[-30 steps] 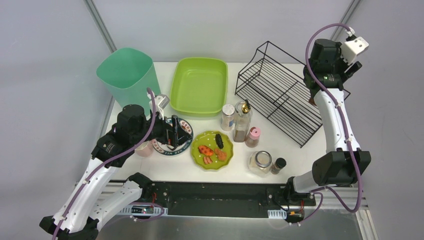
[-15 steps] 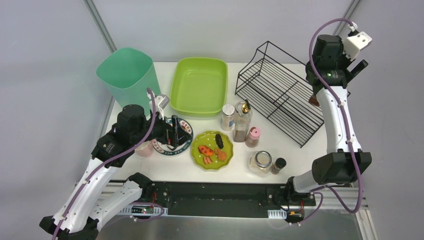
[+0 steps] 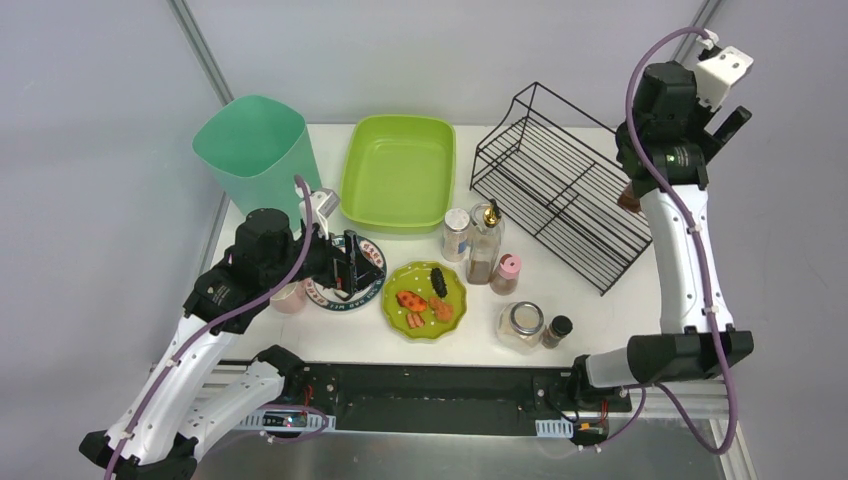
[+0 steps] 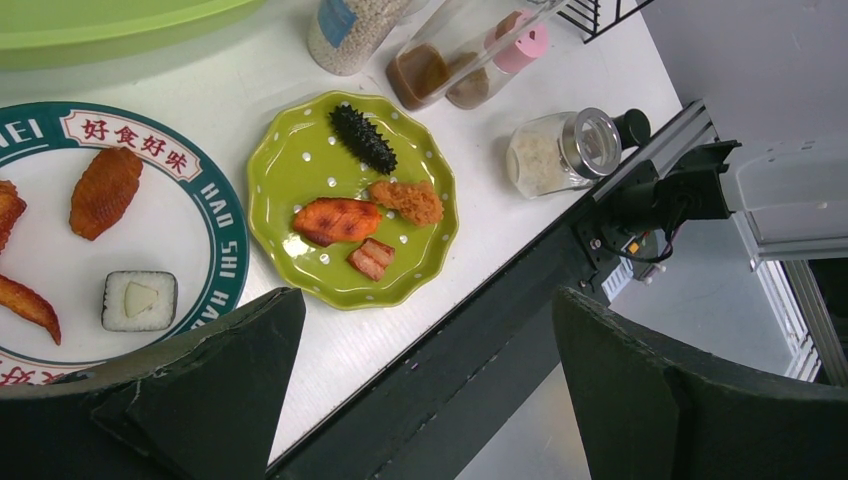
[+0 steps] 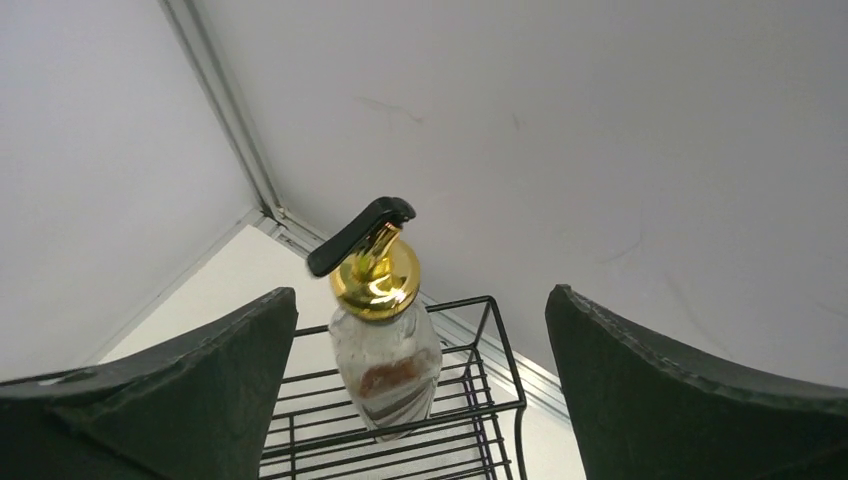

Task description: Clear the kitchen counter

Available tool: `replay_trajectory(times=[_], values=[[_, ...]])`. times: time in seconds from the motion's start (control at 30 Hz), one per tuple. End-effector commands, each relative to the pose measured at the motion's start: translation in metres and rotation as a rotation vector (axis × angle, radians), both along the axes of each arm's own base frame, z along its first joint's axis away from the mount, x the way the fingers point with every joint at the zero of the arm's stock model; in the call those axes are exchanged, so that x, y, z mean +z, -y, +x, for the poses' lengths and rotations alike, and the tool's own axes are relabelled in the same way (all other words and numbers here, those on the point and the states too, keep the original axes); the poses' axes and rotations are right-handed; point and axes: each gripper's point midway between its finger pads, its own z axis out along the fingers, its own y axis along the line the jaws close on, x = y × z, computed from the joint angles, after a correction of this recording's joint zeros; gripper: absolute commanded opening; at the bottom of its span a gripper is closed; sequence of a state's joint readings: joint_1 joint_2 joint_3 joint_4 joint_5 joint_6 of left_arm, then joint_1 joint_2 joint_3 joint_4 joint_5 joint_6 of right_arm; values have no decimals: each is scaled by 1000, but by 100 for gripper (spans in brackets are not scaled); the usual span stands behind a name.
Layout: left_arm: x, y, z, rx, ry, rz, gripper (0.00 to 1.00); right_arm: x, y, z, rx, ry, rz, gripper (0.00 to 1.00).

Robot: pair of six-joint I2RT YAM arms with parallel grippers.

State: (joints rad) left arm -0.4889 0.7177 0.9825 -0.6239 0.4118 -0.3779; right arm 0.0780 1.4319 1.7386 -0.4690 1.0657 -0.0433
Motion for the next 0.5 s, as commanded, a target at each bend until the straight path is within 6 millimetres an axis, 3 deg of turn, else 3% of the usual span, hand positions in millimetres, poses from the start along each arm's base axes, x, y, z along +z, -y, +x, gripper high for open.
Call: replay_trajectory(times=[0.0, 0.1, 0.2, 0.3, 0.47], values=[[4, 3, 4, -7, 20, -19, 100, 70, -23, -31, 91, 113, -80, 99], [2, 3, 5, -5, 17, -13, 100, 89, -59, -36, 218, 135, -115, 98], [1, 3, 6, -5, 17, -8, 100, 96, -99, -42, 379, 149, -106, 97], [0, 2, 8, 3, 21, -1, 100, 91, -144, -47, 579, 148, -65, 95], [-2, -1, 11, 21, 25, 13, 100, 60, -209, -55, 876, 58, 23, 94]])
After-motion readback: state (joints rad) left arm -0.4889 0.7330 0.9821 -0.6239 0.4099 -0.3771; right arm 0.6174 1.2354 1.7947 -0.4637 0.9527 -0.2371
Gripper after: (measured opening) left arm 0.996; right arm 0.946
